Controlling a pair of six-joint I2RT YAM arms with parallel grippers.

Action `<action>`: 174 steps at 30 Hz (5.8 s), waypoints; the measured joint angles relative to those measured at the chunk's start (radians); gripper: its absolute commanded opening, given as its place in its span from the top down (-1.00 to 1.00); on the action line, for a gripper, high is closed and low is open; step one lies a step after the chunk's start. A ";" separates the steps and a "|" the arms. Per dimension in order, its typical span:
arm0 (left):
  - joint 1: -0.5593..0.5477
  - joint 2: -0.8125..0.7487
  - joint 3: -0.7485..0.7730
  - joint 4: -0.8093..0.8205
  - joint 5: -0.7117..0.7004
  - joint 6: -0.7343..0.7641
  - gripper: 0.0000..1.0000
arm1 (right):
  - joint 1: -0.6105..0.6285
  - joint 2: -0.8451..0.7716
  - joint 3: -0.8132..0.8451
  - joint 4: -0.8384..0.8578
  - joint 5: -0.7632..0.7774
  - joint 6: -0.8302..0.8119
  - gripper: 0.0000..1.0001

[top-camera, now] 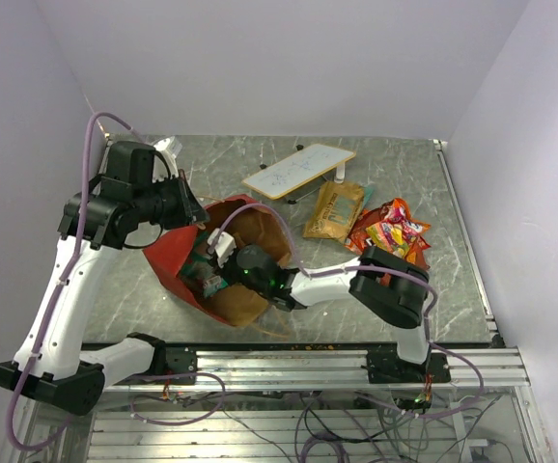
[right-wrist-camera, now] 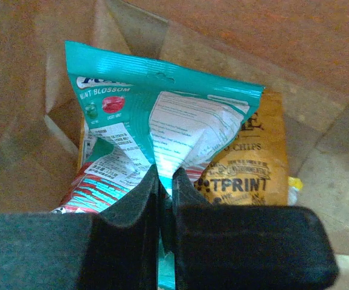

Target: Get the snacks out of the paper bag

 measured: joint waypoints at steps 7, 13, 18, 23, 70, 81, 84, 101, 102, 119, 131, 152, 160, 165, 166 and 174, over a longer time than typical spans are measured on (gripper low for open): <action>0.000 -0.013 -0.045 0.016 -0.011 -0.049 0.86 | 0.002 -0.134 -0.080 -0.079 0.007 -0.052 1.00; 0.000 -0.011 -0.050 0.032 -0.023 -0.070 0.86 | 0.008 -0.310 -0.135 -0.196 -0.002 -0.077 1.00; 0.000 -0.004 -0.055 0.057 -0.027 -0.081 0.86 | 0.010 -0.480 -0.161 -0.300 -0.012 -0.100 1.00; 0.000 0.014 -0.055 0.070 -0.036 -0.085 0.86 | 0.015 -0.638 -0.153 -0.444 0.007 -0.169 1.00; 0.006 0.083 -0.045 0.100 -0.059 -0.130 0.86 | -0.689 -0.439 -0.094 -0.864 0.443 0.718 -0.27; 0.007 0.045 -0.097 0.121 -0.028 -0.157 0.86 | -0.682 -0.896 -0.221 -0.800 0.095 0.542 -0.40; 0.007 0.031 -0.100 0.119 -0.025 -0.159 0.86 | -0.639 -0.959 -0.240 -0.738 -0.022 0.462 -0.40; 0.007 -0.016 -0.113 0.113 -0.013 -0.164 0.86 | 0.118 -0.586 -0.207 -0.361 0.051 0.181 -0.46; 0.007 -0.016 -0.113 0.112 -0.013 -0.163 0.86 | 0.128 -0.543 -0.200 -0.337 0.081 0.162 -0.47; 0.007 0.048 -0.033 0.026 0.008 -0.089 0.86 | 0.094 0.037 0.040 0.047 0.407 -0.061 -0.96; 0.007 0.092 0.049 -0.032 0.005 0.032 0.86 | 0.006 0.178 0.117 0.060 0.366 -0.042 -0.28; 0.007 0.084 0.023 -0.037 -0.011 0.023 0.86 | 0.022 -0.081 -0.023 -0.051 0.271 0.026 1.00; 0.007 0.077 -0.013 0.004 -0.007 -0.027 0.86 | 0.031 -0.345 -0.130 -0.123 0.161 0.108 1.00; 0.007 0.077 -0.017 0.031 -0.004 -0.050 0.86 | 0.031 -0.533 -0.190 -0.232 0.154 0.155 1.00; 0.007 0.077 -0.017 0.033 -0.004 -0.053 0.86 | 0.032 -0.563 -0.193 -0.255 0.156 0.160 1.00; 0.012 0.077 -0.017 0.055 -0.026 -0.072 0.86 | 0.033 -0.798 -0.159 -0.499 0.232 0.180 1.00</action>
